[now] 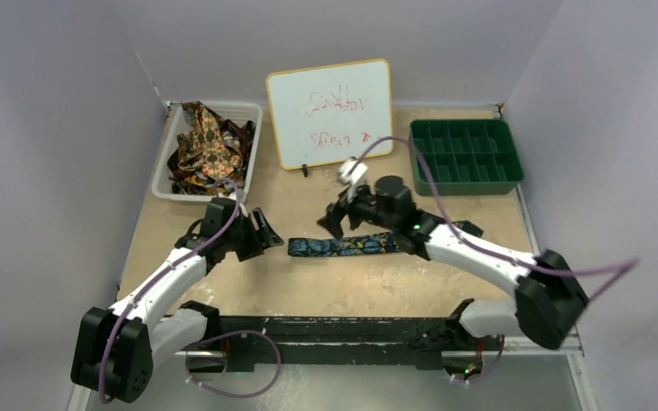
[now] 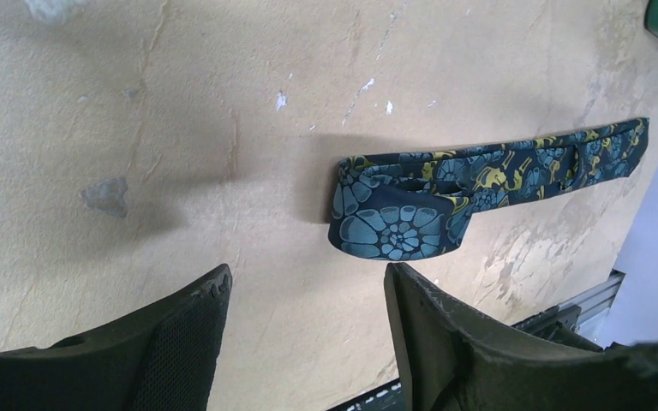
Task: Roll the ties
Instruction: Roll the tie at the center of the board.
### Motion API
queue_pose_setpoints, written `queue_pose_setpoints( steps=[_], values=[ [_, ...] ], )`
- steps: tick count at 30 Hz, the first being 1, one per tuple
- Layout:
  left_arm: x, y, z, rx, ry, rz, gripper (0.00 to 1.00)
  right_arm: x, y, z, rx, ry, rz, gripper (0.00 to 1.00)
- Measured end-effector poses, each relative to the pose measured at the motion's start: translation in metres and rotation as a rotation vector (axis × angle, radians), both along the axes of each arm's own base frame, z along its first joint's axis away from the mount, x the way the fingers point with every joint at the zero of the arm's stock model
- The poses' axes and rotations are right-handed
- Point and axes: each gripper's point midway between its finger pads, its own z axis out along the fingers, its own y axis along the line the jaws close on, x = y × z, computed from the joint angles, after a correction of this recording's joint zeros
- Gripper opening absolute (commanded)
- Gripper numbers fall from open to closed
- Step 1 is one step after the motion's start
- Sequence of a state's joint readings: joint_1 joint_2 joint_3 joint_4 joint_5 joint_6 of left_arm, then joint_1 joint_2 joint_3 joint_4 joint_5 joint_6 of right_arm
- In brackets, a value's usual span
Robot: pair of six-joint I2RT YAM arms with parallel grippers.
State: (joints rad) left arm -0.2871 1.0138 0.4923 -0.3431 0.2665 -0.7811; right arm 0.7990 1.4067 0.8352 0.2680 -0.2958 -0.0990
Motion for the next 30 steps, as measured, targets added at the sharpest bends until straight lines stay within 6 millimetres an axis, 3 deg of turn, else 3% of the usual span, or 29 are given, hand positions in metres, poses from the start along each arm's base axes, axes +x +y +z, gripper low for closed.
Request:
queue_pose_setpoints(
  steps=[2,4,6,10,17,24,26,30],
  values=[
    [0.002,-0.001,0.001,-0.002,-0.012,-0.008,0.64,0.015,-0.025,0.036,0.157,0.051,-0.219,0.99],
    [0.004,-0.002,0.001,-0.005,-0.015,-0.015,0.64,0.023,-0.039,0.054,0.267,0.122,-0.357,0.99],
    [0.004,-0.004,-0.001,-0.007,-0.012,-0.024,0.65,0.023,-0.042,0.06,0.345,0.22,-0.431,0.99],
    [0.004,-0.006,-0.001,-0.014,-0.015,-0.038,0.65,0.015,-0.039,0.032,0.363,0.465,-0.547,0.99],
    [0.004,-0.008,0.0,-0.024,-0.017,-0.048,0.65,0.004,-0.045,-0.014,0.379,0.715,-0.674,0.99],
    [0.005,-0.011,-0.003,-0.027,-0.013,-0.071,0.65,-0.006,-0.029,-0.08,0.281,0.908,-0.691,0.83],
    [0.005,-0.012,-0.006,-0.03,-0.004,-0.075,0.65,-0.009,-0.026,-0.086,0.271,0.934,-0.679,0.81],
    [0.007,-0.014,-0.007,-0.04,-0.002,-0.083,0.65,-0.009,-0.018,-0.077,0.308,0.939,-0.634,0.76]
  ],
)
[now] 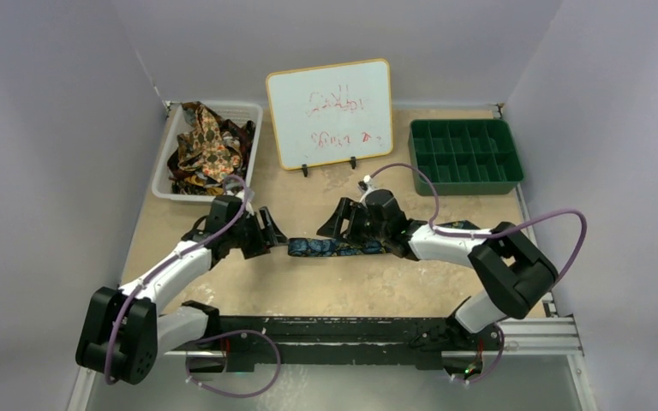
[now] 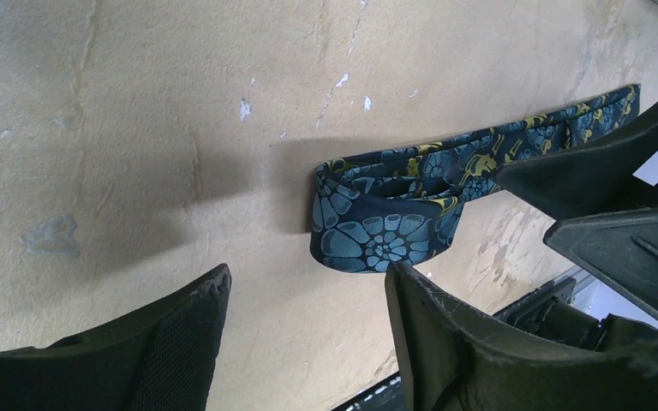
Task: Roll the ties
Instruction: Roll the tie at the center of the board.
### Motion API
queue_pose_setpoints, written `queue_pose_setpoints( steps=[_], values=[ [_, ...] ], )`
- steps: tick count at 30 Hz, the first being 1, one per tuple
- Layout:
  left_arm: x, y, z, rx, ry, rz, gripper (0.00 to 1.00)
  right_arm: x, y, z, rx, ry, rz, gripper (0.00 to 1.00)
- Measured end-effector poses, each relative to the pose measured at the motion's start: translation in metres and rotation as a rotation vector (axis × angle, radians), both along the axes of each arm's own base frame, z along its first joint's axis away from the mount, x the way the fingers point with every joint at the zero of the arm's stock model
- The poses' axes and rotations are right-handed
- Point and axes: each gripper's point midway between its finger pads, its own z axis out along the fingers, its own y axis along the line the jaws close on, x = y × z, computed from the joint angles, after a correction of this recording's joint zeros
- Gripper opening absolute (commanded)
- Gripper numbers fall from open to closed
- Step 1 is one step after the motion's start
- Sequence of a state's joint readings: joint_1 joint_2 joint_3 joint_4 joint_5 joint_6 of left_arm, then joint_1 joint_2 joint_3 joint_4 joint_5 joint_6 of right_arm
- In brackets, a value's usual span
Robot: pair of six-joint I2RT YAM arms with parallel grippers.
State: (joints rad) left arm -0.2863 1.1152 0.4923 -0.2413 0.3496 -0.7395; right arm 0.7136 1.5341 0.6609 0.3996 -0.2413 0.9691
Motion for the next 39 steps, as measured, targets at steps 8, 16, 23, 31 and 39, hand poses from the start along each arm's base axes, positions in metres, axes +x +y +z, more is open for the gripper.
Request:
queue_pose_setpoints(
  steps=[8,16,23,31,39],
  values=[
    [0.002,-0.006,-0.002,-0.026,0.0,-0.024,0.64,-0.007,0.009,-0.006,0.023,0.022,0.049,0.66],
    [-0.001,-0.008,-0.007,-0.034,-0.004,-0.052,0.64,-0.016,0.024,-0.014,0.025,0.047,0.107,0.55],
    [-0.003,-0.009,-0.01,-0.042,0.007,-0.065,0.64,-0.017,0.024,-0.023,0.003,0.071,0.11,0.46],
    [-0.001,-0.014,-0.007,-0.067,-0.02,-0.086,0.63,-0.019,0.022,-0.034,-0.029,0.106,0.106,0.32],
    [0.001,-0.022,-0.008,-0.105,-0.051,-0.139,0.63,-0.015,0.021,-0.043,-0.064,0.126,0.091,0.28]
  ],
)
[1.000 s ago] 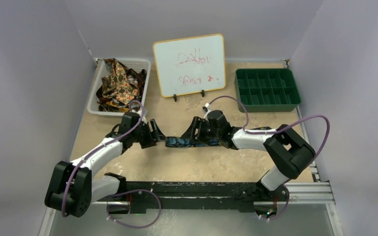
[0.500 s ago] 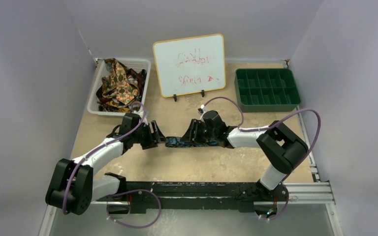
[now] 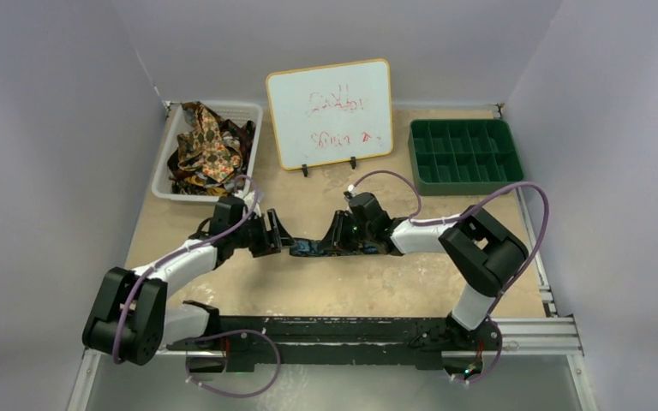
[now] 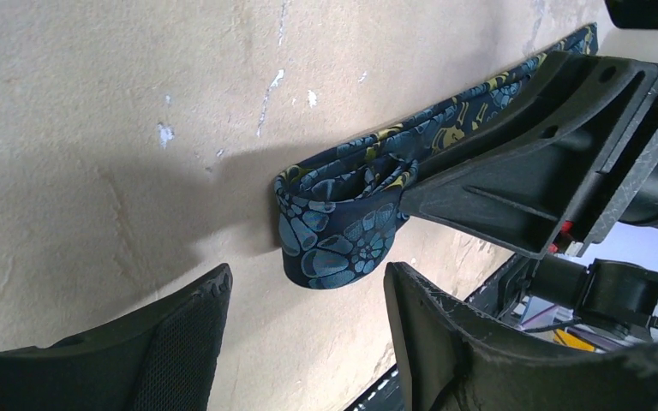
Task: Roll the ties
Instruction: Roll the tie at the center of the board.
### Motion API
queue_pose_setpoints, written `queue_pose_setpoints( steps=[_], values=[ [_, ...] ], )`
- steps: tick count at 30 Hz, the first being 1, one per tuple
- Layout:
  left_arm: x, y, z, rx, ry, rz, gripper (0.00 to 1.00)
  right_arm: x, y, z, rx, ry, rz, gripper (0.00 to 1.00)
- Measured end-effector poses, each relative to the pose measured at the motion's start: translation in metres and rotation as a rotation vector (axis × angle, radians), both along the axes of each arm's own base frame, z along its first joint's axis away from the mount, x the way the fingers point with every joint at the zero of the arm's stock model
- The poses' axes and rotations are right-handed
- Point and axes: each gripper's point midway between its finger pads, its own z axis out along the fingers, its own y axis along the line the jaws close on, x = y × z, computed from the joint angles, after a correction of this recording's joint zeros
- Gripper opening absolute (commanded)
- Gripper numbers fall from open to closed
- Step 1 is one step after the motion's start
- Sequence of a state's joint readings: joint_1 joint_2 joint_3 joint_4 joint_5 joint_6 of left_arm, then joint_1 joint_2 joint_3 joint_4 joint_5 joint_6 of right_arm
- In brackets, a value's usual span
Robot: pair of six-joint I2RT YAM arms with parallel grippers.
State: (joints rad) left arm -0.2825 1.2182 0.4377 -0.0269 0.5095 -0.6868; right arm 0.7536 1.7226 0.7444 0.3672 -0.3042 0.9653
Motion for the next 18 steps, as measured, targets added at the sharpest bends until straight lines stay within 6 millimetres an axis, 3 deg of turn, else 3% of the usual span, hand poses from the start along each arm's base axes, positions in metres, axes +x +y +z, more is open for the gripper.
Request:
queue_pose_setpoints(
  steps=[18],
  values=[
    [-0.005,-0.017,-0.015,-0.099,0.01,-0.095,0.58,0.0,-0.003,-0.012,-0.025,0.034,-0.008,0.18]
  ],
)
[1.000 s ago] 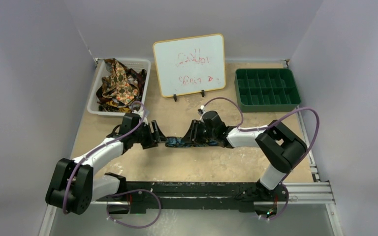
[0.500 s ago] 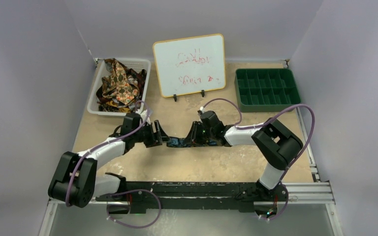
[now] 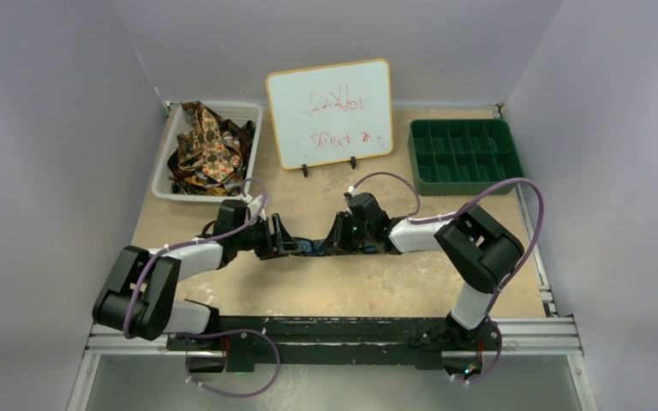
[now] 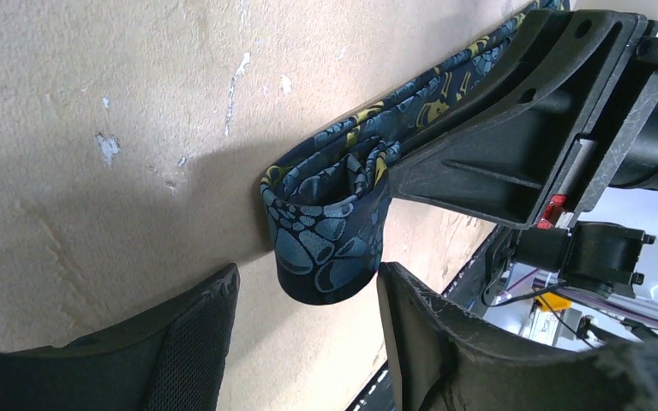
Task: Roll the ties
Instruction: Roll the tie at the center of the board.
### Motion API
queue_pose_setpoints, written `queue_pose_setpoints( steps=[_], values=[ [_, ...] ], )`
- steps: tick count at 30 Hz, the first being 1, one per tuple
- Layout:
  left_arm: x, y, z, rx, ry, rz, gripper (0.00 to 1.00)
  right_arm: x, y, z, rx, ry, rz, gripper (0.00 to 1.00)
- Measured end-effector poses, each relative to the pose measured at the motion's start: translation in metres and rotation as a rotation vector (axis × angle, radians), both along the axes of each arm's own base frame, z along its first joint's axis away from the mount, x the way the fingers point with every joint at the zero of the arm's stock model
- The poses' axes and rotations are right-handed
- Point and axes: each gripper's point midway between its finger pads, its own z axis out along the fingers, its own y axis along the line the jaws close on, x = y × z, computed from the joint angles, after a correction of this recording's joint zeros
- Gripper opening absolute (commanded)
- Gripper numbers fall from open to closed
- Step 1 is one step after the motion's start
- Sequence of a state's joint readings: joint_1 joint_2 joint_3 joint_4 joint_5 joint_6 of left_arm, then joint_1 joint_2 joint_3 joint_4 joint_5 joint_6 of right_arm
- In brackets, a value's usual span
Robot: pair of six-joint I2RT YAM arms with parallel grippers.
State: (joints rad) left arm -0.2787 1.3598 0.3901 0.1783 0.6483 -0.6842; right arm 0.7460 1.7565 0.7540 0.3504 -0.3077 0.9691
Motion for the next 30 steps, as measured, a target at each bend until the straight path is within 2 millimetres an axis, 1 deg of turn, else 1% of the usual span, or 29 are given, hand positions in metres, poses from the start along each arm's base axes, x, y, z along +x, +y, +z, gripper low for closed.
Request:
queue_pose_setpoints(
  steps=[10,15,19,23,30],
  values=[
    [0.008,-0.005,0.0,-0.041,-0.033,-0.012,0.58,0.001,0.003,-0.001,0.009,0.001,0.004,0.16],
    [0.013,-0.005,0.0,-0.072,-0.03,0.001,0.55,0.003,0.004,-0.001,0.018,0.008,0.009,0.16],
    [0.01,-0.006,-0.002,-0.109,-0.026,0.02,0.47,0.003,0.004,-0.001,0.019,0.009,0.01,0.16],
    [0.005,-0.008,-0.006,-0.14,-0.012,0.023,0.41,0.003,0.004,-0.001,0.019,0.009,0.01,0.16],
    [0.006,-0.008,-0.006,-0.152,-0.007,0.034,0.21,0.003,0.004,-0.001,0.02,0.009,0.012,0.16]
  ],
)
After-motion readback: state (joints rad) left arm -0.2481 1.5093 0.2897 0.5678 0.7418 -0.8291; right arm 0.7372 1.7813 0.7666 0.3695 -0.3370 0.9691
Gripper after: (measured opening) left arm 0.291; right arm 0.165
